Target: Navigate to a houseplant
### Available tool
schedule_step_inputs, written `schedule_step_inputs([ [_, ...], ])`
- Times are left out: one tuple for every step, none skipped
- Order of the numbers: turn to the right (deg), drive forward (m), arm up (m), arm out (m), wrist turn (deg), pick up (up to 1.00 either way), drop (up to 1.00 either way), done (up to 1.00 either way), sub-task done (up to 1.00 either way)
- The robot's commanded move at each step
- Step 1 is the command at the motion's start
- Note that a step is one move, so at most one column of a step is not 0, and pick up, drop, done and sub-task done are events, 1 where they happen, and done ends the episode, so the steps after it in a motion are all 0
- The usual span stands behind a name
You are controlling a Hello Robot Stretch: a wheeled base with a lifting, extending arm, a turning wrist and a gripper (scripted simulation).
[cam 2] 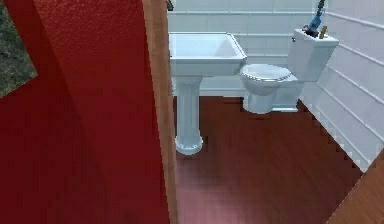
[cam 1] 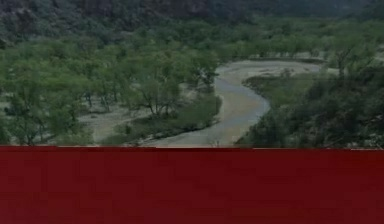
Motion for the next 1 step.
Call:
schedule_step_inputs([
  [-45.0,0.00,0.00,0.00,0.0,0.00,0.00,0.00,0.00],
])
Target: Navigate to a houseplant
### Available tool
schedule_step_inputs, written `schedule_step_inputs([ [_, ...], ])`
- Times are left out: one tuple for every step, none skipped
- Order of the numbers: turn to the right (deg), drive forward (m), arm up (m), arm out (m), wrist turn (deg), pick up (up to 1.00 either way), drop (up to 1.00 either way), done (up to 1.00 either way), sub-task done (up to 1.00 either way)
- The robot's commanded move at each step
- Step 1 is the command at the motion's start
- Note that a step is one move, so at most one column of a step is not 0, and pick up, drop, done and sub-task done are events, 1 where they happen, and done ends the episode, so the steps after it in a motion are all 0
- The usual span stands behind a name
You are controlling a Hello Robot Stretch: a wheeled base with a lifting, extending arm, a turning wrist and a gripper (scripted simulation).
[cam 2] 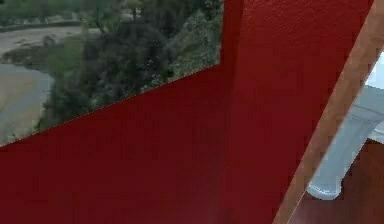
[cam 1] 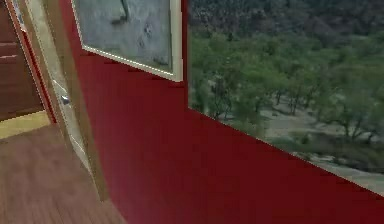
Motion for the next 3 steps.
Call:
schedule_step_inputs([
  [-45.0,0.00,0.00,0.00,0.0,0.00,0.00,0.00,0.00],
  [-45.0,0.00,0.00,0.00,0.0,0.00,0.00,0.00,0.00],
  [-39.0,0.00,0.00,0.00,0.0,0.00,0.00,0.00,0.00],
])
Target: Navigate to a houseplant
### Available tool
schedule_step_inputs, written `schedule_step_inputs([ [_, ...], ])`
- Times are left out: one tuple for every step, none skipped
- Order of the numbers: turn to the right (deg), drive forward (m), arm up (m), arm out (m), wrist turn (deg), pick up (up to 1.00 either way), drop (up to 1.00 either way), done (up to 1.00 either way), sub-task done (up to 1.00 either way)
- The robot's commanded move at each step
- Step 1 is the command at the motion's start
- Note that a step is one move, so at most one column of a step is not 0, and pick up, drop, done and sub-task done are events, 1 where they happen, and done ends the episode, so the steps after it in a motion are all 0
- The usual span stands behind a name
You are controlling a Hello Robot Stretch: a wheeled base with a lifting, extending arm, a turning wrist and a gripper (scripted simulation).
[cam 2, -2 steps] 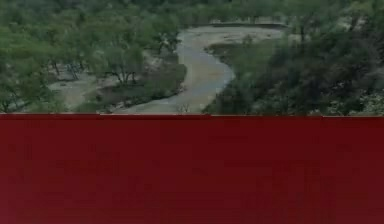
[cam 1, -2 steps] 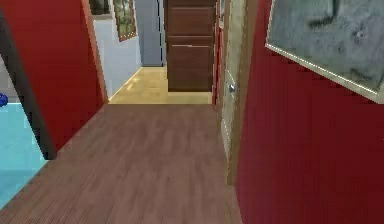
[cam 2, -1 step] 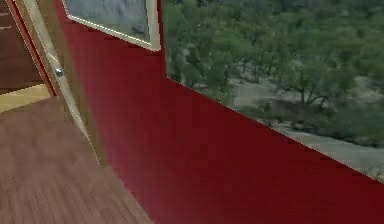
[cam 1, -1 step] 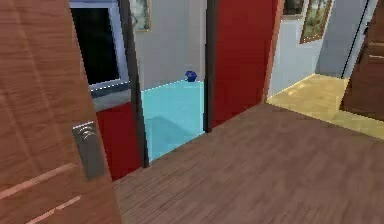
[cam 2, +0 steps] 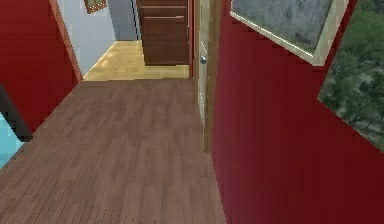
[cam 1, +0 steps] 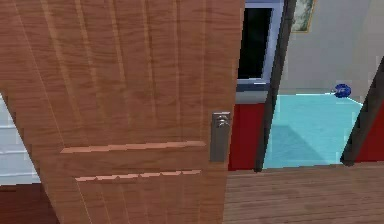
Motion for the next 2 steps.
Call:
schedule_step_inputs([
  [-3.0,0.00,0.00,0.00,0.0,0.00,0.00,0.00,0.00],
  [0.0,0.25,0.00,0.00,0.0,0.00,0.00,0.00,0.00],
])
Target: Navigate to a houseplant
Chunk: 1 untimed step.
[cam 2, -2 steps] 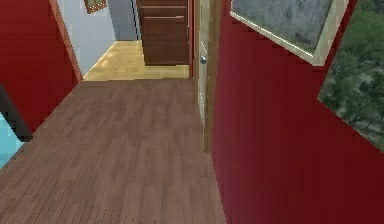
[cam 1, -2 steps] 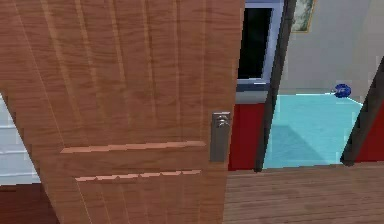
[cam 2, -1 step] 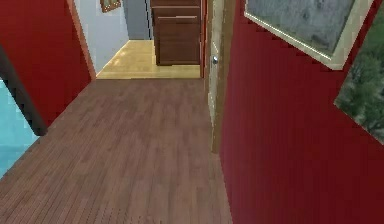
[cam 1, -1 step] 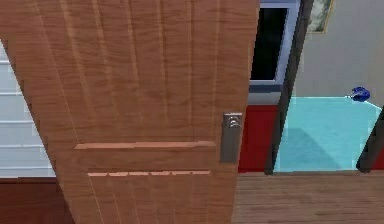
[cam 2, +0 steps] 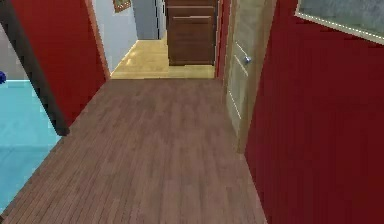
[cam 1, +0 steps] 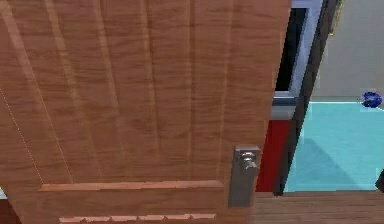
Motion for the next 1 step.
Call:
schedule_step_inputs([
  [45.0,0.00,0.00,0.00,0.0,0.00,0.00,0.00,0.00],
])
